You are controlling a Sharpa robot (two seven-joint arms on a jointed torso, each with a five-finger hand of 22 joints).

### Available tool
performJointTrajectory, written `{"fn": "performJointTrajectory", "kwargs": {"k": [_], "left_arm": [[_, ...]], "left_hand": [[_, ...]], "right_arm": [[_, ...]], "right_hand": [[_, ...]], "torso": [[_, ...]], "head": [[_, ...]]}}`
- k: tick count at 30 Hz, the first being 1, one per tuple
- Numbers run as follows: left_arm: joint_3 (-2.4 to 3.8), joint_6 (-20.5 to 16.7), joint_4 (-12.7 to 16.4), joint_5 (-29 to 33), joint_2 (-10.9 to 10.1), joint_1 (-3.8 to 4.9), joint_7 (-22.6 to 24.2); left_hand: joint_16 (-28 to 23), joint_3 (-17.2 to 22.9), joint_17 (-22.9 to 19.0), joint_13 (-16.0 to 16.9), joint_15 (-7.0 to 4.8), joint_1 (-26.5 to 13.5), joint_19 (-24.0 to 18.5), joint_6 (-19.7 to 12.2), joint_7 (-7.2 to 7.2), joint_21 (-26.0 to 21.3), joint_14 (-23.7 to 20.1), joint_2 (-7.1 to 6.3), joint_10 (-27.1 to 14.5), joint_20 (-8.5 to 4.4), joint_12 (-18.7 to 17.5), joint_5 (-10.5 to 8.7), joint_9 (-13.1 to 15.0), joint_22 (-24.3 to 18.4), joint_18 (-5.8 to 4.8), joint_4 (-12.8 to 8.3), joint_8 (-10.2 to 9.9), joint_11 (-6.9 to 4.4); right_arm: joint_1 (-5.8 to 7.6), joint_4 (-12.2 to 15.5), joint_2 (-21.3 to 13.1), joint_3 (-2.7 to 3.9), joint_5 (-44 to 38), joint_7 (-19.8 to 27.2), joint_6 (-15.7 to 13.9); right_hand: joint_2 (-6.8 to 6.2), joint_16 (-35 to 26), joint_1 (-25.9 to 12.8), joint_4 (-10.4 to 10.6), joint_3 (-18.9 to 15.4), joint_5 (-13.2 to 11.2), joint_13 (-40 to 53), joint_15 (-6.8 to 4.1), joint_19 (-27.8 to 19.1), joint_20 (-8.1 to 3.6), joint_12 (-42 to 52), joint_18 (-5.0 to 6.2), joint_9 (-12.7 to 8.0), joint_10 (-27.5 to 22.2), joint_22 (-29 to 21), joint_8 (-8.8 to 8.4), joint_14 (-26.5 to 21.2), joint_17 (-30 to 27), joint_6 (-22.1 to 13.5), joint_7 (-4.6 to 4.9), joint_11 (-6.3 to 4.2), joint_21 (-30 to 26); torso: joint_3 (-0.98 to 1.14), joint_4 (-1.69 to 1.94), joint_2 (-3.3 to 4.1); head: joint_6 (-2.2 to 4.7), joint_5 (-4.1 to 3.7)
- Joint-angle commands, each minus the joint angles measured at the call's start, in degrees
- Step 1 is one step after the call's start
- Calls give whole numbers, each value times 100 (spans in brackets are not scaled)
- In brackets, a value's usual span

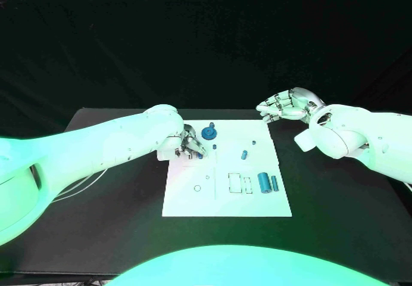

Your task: Assemble the parts on the task board

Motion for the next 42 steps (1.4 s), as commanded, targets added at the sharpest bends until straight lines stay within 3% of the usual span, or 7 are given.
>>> {"fn": "performJointTrajectory", "kwargs": {"k": [1, 8, 17, 30, 31, 37, 42], "left_arm": [[-7, -19, -9, -8, -16, -11, -2], [-4, -121, 40, 2, -69, -11, 15], [57, -221, 181, 157, -174, -11, 33], [431, -400, 577, 626, -519, 39, 112], [474, -423, 589, 674, -563, 77, 123], [566, -389, 465, 813, -675, 293, 175], [591, -332, 140, 780, -643, 405, 226]], "left_hand": [[80, -173, 1581, 88, -76, 4, 73, -21, 4, -23, 617, -134, 119, -43, 15, 2, 86, 3, -71, 29, -135, -29], [80, -449, 1581, 103, -78, 26, 79, -13, -3, -31, 617, -202, 124, -43, 18, -64, 93, 4, -71, 253, -137, -33], [80, -856, 1581, 123, -87, 272, 84, -5, -16, -47, 617, -197, 134, -51, 17, -730, 113, 2, -69, 570, -129, -45], [80, -1031, 1581, -199, -19, 489, -100, -234, 79, -286, 617, -123, -161, -12, -179, -763, 74, -299, -13, 566, -268, 39], [72, -1026, 1567, -553, 61, 717, -242, -509, 198, -458, 612, -30, -491, 40, -373, -734, -33, -509, 24, 545, -494, 141], [27, -725, 1490, -870, 204, 1328, -325, -703, 377, -557, 580, 178, -838, 171, -510, -698, -364, -622, 53, 375, -919, 296], [19, -652, 1475, -922, 281, 1316, -341, -783, 481, -575, 574, 96, -877, 232, -507, -731, -589, -642, 56, 438, -1173, 386]], "right_arm": [[-4, 4, 1, 1, -2, 19, 22], [-9, -4, 5, 0, 4, 23, 42], [-22, -16, 8, -1, 7, 33, 39], [-39, -36, 15, -1, 24, 56, 48], [-39, -37, 15, -1, 25, 60, 45], [-41, -51, 7, -2, 27, 78, 23], [-42, -66, -1, -2, 18, 99, -7]], "right_hand": [[-47, -196, -165, 21, 44, -36, -86, 70, -388, 54, -52, 9, 77, -119, -57, -62, -320, -129, -48, 294, 67, -260], [-124, -479, -183, 32, 127, -29, -252, 192, -1170, 95, -155, -74, 90, -295, -82, -68, -701, -492, -131, 324, 130, -508], [-135, -503, -187, 33, 140, -28, -256, 205, -1361, 95, -168, -89, 91, -313, -95, -72, -739, -545, -150, 328, 138, -523], [-106, -489, -164, 23, 169, -28, -255, 201, -1296, 93, -173, -88, 99, -317, -83, -57, -716, -576, -133, 316, 133, -506], [-88, -467, -143, 16, 188, -30, -254, 188, -1200, 92, -172, -75, 105, -313, -68, -43, -671, -598, -118, 306, 124, -484], [-13, -351, -21, -20, 232, -40, -253, 110, -635, 83, -167, 10, 132, -277, 10, 6, -413, -681, -47, 248, 73, -318], [44, -273, 52, -40, 238, -42, -253, 64, -419, 64, -170, 33, 141, -258, 25, 13, -230, -723, -11, 216, 45, -231]], "torso": [[-2, -4, 3], [-4, -2, 5], [0, -2, 1], [1, 8, -12], [1, 5, -13], [2, 3, -3], [-5, 2, 11]], "head": [[0, -2], [0, -5], [0, -2], [0, 14], [0, 20], [0, 26], [0, 41]]}}
